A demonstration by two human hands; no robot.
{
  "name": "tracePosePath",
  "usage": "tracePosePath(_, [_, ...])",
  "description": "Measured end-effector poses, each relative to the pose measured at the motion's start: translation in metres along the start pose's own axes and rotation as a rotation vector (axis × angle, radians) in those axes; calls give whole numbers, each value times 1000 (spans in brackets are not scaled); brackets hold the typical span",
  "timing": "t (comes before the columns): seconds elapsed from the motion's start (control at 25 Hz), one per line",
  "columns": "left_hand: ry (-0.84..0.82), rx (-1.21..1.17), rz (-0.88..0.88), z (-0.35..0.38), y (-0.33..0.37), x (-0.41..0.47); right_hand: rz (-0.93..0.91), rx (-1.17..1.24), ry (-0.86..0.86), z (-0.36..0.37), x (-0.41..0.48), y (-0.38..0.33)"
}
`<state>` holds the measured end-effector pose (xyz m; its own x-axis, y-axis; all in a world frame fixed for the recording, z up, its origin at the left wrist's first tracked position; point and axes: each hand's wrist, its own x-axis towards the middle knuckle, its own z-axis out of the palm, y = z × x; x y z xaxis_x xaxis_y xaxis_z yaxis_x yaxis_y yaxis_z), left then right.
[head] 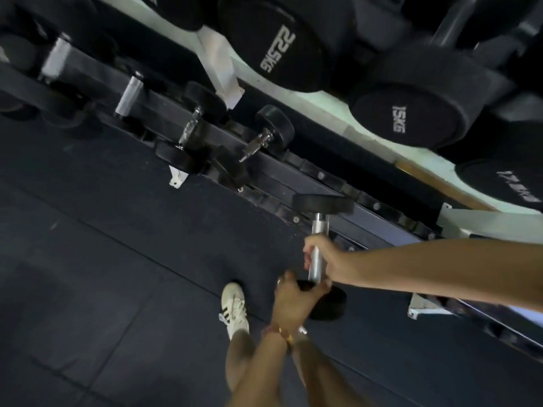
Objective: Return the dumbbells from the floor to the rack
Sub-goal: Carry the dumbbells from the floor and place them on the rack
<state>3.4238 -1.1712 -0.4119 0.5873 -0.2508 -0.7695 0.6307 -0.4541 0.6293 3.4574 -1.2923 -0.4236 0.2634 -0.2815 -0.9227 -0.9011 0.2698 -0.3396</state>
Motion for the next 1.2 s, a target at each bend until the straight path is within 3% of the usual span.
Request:
tracePosePath(0.12, [208,-549,-327,44,-16,14,11,85,48,-14,24,-9])
tracePosePath(0.2, [171,-812,-508,56,-10,38,-8,117,117,-15,44,-13])
tracePosePath(0.52, [125,-646,-503,44,-2,117,41,247,234,-14,115,-14])
tracePosePath(0.8, [142,-468,-414,26,10,174,94,357,234,0,168,-34])
tracePosePath(1.0, [62,-512,-422,27,11,204,52,286,191,-8,198,-58])
tracePosePath(1.12, [12,-567,-486,35,13,214,94,270,302,-14,205,-72])
tracePosePath(1.2, [-4,-605,-510,40,18,222,66,297,283,-11,211,-79])
